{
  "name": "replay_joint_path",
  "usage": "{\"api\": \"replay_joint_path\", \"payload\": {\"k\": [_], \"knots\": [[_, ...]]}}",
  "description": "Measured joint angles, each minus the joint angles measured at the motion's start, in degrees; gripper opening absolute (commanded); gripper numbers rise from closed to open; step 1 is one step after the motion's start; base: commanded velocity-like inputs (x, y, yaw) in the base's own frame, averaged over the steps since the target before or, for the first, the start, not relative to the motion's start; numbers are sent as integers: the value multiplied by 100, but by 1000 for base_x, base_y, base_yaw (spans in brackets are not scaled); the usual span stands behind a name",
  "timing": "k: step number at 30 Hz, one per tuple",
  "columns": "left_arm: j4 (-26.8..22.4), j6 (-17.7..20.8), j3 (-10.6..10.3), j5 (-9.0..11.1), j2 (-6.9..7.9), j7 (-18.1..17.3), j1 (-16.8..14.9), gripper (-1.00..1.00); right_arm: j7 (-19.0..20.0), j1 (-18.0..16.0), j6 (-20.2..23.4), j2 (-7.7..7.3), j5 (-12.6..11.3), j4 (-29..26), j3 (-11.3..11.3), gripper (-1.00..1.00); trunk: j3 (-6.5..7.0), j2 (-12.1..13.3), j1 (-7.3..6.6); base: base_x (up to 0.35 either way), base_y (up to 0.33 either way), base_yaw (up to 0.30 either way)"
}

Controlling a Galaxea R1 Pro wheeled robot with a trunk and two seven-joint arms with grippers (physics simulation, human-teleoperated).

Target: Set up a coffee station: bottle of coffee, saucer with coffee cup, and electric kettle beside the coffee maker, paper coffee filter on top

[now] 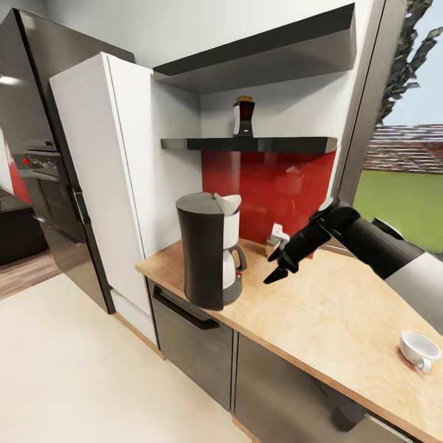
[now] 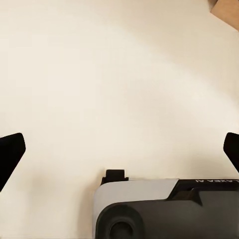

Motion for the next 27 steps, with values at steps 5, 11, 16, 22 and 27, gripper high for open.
{"api": "replay_joint_path", "payload": {"k": [5, 11, 16, 22, 27], "knots": [[0, 0, 1, 0, 0, 0, 0, 100, -25, 336, 4, 4, -15, -153, -201, 100, 0, 1, 0, -167, 0, 0], [1, 0, -1, 0, 0, 0, 0, 100, -91, 914, 5, 56, -16, -198, -264, 100, -1, 1, -2, -122, 0, 0], [0, 0, -1, 0, -1, 0, 0, 100, -573, 1237, 12, 244, -25, -201, -268, 100, 0, 1, -2, -22, 0, 0], [-7, 0, -1, 0, 0, 0, 0, 100, -1439, 2041, -18, 823, -368, -195, -274, 100, -1, 0, -3, -4, 0, 0], [-8, 0, -1, 0, 0, 0, 1, 100, -2078, 2402, -26, 1230, -480, -177, -274, 100, -1, 0, -3, 0, 0, 0]]}}
